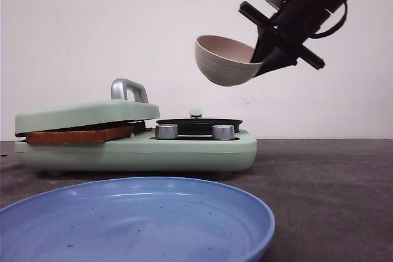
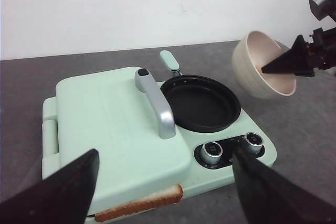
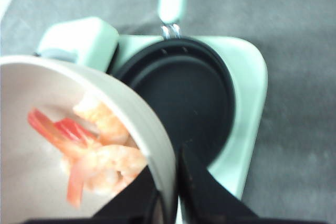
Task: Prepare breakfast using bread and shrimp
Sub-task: 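Lift the beige bowl with the right gripper over the black pan, then tilt the bowl with the right gripper to pour shrimp into the pan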
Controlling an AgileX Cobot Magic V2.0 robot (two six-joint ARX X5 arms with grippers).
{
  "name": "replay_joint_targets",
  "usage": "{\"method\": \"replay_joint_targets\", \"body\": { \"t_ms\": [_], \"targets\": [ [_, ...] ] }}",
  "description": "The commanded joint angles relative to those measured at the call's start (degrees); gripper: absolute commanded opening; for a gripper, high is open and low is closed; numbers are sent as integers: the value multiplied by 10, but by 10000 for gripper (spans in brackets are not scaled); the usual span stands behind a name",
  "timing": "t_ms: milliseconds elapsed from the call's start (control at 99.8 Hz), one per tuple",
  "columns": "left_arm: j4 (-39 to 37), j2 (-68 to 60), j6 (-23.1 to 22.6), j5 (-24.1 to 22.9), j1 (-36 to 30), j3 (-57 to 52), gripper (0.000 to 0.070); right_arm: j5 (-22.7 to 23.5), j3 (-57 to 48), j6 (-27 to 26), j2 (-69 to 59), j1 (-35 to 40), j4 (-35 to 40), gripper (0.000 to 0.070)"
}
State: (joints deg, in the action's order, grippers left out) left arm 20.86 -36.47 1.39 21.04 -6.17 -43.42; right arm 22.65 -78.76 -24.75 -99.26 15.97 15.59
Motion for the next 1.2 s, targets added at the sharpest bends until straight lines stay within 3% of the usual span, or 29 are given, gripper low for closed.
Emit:
{"method": "replay_joint_targets", "body": {
  "t_ms": [0, 321, 561, 681, 882, 1192],
  "targets": [
    [-6, -3, -5, -1, -1, -7, 434, -7, -25, -17, -16, 6, -15, 0],
    [-6, -3, -5, -1, -1, -7, 434, -21, -106, -11, -98, 17, -15, 0],
    [-7, -3, -5, -1, 0, -7, 434, -62, -183, 49, -161, 33, -12, 1],
    [-7, -3, -5, -1, 0, -7, 434, -114, -197, 113, -172, 44, -23, 1],
    [-7, -3, -5, -1, 0, -7, 434, -260, -197, 254, -172, 76, -54, 0],
    [-7, -3, -10, -1, -1, -7, 433, -411, -197, 487, -172, 141, -106, 1]
  ]
}}
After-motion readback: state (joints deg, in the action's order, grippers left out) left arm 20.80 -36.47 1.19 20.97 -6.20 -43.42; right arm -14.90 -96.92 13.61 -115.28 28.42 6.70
